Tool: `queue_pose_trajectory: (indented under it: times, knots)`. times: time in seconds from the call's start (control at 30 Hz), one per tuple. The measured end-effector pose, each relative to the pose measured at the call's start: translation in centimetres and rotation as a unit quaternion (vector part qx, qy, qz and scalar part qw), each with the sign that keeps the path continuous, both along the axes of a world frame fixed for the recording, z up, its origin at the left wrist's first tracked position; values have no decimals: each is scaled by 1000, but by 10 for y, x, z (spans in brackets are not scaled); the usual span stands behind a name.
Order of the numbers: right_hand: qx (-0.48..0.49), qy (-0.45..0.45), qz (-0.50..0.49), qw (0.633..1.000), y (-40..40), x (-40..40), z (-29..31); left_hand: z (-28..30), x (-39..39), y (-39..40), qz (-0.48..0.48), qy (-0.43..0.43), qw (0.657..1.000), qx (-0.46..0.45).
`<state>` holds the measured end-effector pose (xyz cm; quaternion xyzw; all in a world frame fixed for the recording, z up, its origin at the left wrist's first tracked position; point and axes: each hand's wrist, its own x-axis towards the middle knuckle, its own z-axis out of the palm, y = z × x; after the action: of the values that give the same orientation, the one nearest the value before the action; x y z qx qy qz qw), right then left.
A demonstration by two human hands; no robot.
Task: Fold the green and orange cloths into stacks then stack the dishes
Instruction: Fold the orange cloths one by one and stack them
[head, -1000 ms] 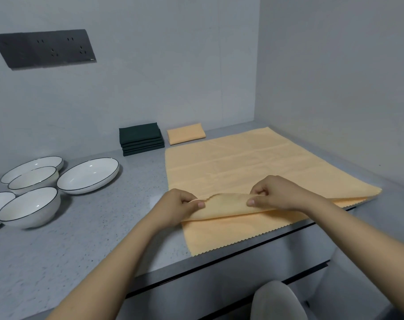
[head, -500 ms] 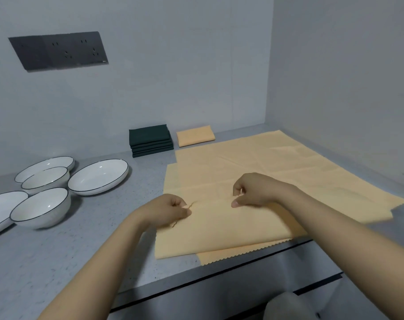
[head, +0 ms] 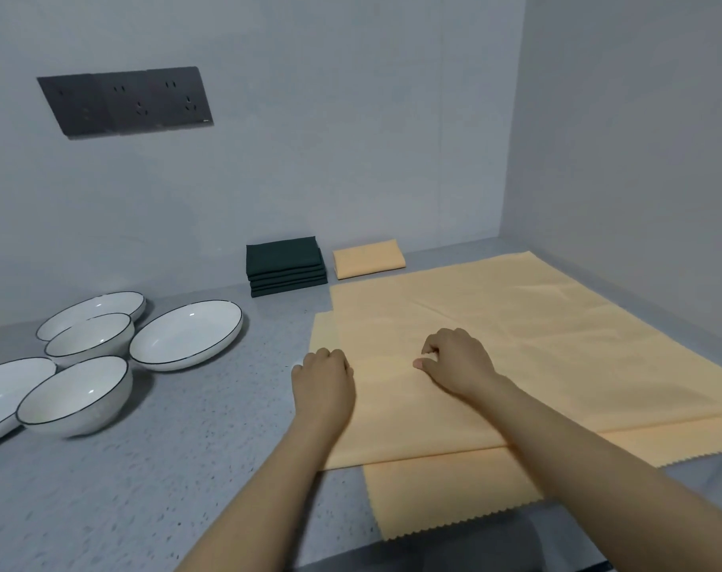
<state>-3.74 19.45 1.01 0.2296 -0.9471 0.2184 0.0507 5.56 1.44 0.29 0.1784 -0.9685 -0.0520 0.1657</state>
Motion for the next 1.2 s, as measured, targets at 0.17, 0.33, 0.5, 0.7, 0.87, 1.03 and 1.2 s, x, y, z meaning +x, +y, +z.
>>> queue_pose_trajectory:
  times: [0.17,0.33,0.5,0.7,0.87,1.03,1.2]
  knots:
    - [-23,48,-13,999,-2,-1,-17,-6,-7,-1,20,13,999,-24]
    - [-37,40,-4,998,0,-3,-23,-10,-8,8,12,43,998,-37]
    - [-33,34,-3,999,1,-5,-22,-11,-1,47,-113,-17,991,71]
    - [-19,12,1,1000,0,-5,-20,-14,5,58,-82,-173,980,51]
    - [-10,17,5,1000,1,-4,-20,-9,5,59,-83,-195,976,50]
    - [-14,73,-8,997,2,-1,-20,5,-6,74,-57,-163,985,18]
    - [-2,84,-15,996,13,-3,-20,2,-14,106,-19,-154,984,85]
